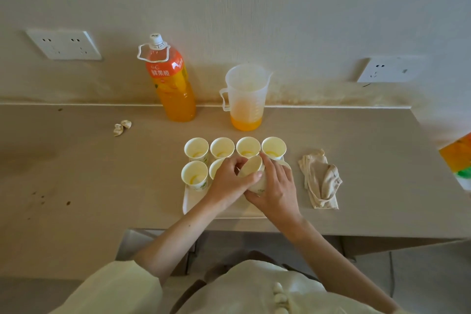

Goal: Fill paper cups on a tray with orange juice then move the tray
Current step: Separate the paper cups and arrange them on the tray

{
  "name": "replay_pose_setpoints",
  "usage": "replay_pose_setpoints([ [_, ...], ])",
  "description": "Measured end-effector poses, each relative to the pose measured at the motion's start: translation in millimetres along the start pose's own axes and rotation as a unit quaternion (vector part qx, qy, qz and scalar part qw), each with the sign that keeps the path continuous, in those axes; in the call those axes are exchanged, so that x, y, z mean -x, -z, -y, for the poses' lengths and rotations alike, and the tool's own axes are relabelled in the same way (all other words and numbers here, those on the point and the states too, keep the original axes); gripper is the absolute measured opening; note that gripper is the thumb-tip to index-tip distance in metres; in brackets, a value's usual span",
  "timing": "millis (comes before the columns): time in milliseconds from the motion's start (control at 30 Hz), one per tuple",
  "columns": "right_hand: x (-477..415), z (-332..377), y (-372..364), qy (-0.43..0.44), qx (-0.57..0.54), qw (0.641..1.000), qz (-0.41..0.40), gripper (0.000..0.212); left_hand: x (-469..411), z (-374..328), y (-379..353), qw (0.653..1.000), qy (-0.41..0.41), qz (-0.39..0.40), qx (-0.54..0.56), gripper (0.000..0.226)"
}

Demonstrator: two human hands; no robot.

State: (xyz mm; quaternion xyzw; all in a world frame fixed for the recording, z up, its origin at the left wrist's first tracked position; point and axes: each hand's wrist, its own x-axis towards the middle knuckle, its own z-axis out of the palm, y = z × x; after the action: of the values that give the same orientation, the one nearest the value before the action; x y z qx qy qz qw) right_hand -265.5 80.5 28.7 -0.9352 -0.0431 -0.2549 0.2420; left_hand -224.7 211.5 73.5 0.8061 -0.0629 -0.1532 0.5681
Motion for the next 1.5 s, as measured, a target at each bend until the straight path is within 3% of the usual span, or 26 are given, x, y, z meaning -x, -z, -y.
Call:
replay_pose_setpoints([
  [167, 1.4, -3.8, -2.5, 0.006, 0.022, 1.000, -0.010, 0.081, -5.5, -4.1, 9.3, 0.996, 0.055, -0.053, 0.037, 0.034],
  [300, 5.0, -9.4, -5.0, -0.040, 0.001, 0.998, -0.041, 0.086, -13.7, -9.6, 36.2, 0.992, 0.054, -0.098, 0.062, 0.020],
  [467, 3.4, -13.2, -8.8, -0.104, -0.017, 0.993, -0.052, 0.096, -3.7, 4.7, 71.8, 0.990, 0.024, -0.123, 0.062, 0.037],
  [567, 1.8, -5.0, -10.9, -0.136, -0.040, 0.988, -0.063, 0.096, 13.0, 29.4, 80.7, 0.996, 0.013, -0.091, -0.007, 0.062],
  [633, 2.6, 2.6, -12.9, -0.150, -0.074, 0.985, -0.048, 0.096, 21.6, 48.9, 80.9, 0.993, -0.012, -0.068, -0.094, 0.067],
  [867, 13.7, 12.2, -29.3, -0.046, -0.096, 0.993, -0.056, 0.086, 28.6, 94.5, 61.5, 0.941, -0.088, -0.037, -0.323, 0.083],
  [1233, 18.6, 9.5, -35.5, -0.039, -0.128, 0.990, -0.047, 0.085, 24.6, 114.9, 53.0, 0.873, -0.141, -0.054, -0.464, 0.086],
  [1500, 20.4, 8.2, -37.3, -0.033, -0.148, 0.987, -0.045, 0.081, 18.7, 114.9, 54.9, 0.869, -0.138, -0.051, -0.472, 0.082],
])
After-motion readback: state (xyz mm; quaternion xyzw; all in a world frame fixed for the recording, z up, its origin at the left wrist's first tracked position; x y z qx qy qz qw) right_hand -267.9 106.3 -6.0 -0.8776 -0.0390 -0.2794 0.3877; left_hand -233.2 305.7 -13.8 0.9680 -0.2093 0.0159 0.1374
